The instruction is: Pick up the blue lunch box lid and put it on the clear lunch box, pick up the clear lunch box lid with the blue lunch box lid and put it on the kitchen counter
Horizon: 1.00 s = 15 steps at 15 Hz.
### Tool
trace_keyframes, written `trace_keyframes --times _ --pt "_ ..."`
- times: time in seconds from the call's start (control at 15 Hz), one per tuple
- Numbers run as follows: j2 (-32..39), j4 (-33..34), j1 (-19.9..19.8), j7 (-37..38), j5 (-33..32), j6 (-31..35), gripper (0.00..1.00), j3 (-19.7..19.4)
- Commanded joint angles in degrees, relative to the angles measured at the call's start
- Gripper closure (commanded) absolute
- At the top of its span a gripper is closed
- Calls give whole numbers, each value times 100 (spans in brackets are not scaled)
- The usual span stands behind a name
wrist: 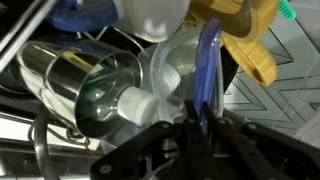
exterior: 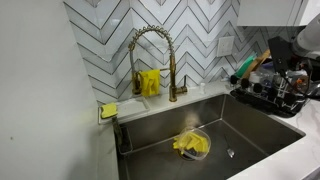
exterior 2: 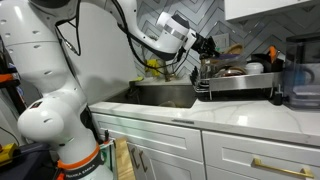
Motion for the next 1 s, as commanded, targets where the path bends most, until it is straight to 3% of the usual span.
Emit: trace_keyframes --times 0.0,0.47,0.93 --pt "-21 130 -15 246 -343 52 98 -9" --pt "-88 526 -54 317 -1040 180 98 -48" --pt "-98 397 -118 641 -1392 368 98 -113"
